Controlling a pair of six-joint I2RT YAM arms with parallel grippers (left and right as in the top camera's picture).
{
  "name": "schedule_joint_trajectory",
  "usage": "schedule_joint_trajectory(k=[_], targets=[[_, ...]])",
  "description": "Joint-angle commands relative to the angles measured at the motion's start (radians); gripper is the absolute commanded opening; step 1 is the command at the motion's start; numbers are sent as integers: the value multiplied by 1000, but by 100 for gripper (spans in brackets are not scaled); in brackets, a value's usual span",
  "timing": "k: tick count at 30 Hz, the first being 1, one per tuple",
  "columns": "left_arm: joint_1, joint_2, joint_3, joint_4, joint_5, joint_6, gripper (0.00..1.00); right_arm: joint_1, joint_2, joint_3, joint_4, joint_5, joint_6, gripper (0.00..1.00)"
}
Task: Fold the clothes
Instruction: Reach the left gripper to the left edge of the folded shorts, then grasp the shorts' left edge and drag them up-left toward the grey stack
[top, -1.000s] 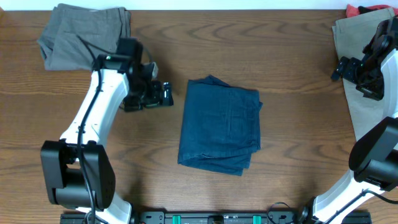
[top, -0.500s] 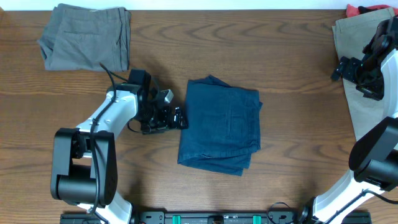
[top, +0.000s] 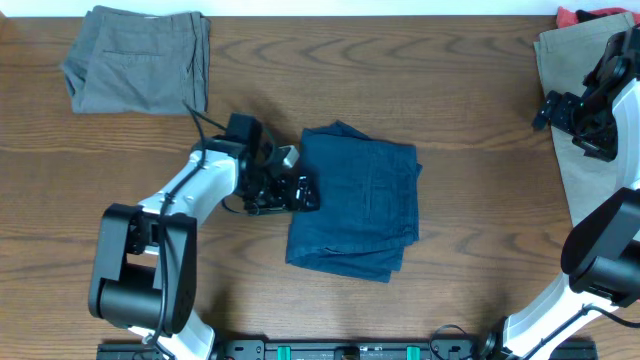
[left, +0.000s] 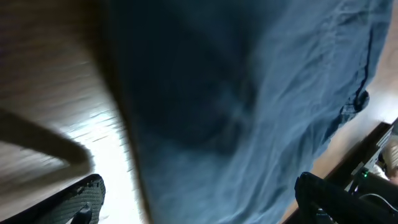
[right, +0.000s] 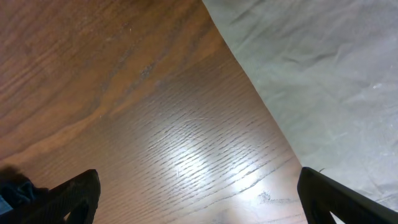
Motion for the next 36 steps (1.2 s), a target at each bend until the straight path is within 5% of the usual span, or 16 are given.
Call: schedule_joint_trajectory(k=[1, 14, 25, 27, 31, 36], targets=[[-11, 17, -5, 13, 13, -25, 98, -5, -9, 11, -1, 6, 11, 99], [-13, 106, -5, 26, 14, -55, 96, -5, -9, 11, -1, 6, 11, 99], [-13, 119, -2, 25, -3, -85, 47, -5, -9, 11, -1, 6, 11, 99], [-13, 119, 7, 18, -31, -106, 25, -5, -9, 11, -1, 6, 11, 99], [-13, 119, 76, -29, -110, -121, 6, -6, -9, 11, -1, 6, 11, 99], [-13, 119, 193, -87, -218, -116, 6, -5, -9, 11, -1, 6, 11, 99]])
